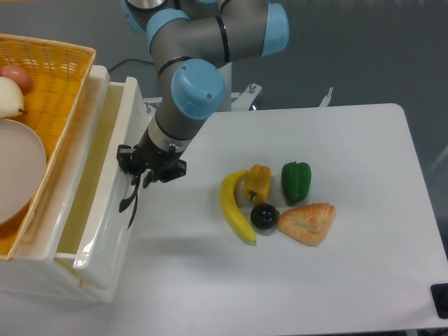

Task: Slide open the top white drawer
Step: 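Pull the gripped handle outward, sliding the upper white drawer open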

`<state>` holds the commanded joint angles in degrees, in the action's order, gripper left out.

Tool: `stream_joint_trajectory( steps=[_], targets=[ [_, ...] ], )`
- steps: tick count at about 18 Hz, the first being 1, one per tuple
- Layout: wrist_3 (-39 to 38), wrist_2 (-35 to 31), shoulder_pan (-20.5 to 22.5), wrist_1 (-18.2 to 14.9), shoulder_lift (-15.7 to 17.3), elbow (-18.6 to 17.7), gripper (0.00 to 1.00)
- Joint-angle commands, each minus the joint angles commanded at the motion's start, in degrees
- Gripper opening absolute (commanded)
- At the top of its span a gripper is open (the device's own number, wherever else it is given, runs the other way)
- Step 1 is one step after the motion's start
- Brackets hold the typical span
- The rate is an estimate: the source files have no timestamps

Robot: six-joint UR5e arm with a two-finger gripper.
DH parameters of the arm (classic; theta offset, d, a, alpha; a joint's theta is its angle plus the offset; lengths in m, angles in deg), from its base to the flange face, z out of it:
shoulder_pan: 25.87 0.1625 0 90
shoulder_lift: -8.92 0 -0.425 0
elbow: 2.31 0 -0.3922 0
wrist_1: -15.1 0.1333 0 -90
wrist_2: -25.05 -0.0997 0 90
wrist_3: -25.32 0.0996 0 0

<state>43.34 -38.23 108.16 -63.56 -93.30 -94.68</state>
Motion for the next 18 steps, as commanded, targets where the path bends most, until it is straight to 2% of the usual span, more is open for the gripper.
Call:
stream_joint_trajectory(
  steps=[18],
  targets=[
    [4.30, -0.18, 6.50, -0.09, 0.00, 0.26, 0.29]
  ],
)
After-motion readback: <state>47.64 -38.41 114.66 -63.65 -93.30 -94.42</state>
